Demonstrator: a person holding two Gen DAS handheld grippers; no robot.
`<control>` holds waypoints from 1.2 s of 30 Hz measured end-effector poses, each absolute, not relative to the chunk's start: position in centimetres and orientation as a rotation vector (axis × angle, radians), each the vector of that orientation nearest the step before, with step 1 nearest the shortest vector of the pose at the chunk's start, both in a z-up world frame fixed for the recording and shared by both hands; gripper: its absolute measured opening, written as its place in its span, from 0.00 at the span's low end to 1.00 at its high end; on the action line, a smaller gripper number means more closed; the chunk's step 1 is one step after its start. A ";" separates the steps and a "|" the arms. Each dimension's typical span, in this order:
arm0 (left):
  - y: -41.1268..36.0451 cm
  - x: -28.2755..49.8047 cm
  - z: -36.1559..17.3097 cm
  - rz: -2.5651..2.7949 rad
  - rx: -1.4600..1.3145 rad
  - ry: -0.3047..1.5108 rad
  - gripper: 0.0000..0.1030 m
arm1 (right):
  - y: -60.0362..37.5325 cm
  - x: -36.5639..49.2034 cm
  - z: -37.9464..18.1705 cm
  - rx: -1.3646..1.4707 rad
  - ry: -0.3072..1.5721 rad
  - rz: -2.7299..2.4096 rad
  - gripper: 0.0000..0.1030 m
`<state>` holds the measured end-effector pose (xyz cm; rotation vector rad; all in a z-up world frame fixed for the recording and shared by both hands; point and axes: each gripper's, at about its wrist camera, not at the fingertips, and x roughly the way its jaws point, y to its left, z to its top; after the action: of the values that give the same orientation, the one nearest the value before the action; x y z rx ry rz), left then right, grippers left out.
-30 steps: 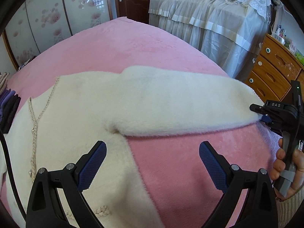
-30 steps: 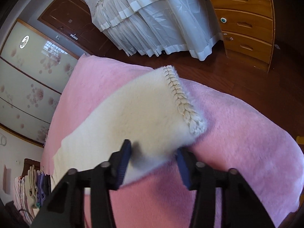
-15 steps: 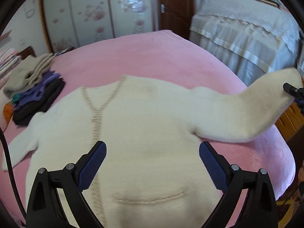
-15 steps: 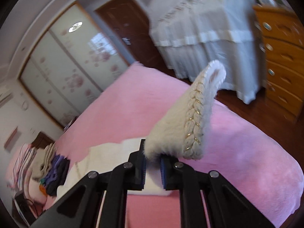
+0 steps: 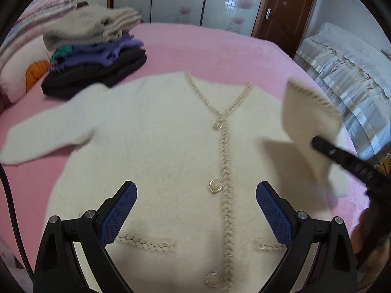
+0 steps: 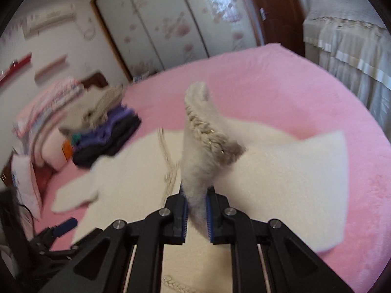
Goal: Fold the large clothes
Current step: 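Lift the sleeve with the right tool and fold it across the cardigan front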
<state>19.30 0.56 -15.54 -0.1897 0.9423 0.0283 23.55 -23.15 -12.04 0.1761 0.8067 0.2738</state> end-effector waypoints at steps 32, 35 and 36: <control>-4.3 25.6 -24.3 -0.499 -0.737 1.216 0.40 | -28.7 16.6 -15.6 0.191 0.949 0.158 0.61; -5.5 26.4 -24.8 -0.472 -0.710 1.219 0.40 | -29.9 16.5 -16.3 0.223 0.960 0.141 0.61; -5.9 26.7 -25.0 -0.464 -0.702 1.220 0.40 | -30.1 16.4 -16.4 0.229 0.961 0.137 0.61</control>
<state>26.69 -5.88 -24.95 -0.7024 1.2204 -0.4642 16.45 -30.14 -16.44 0.2289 0.9615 0.1368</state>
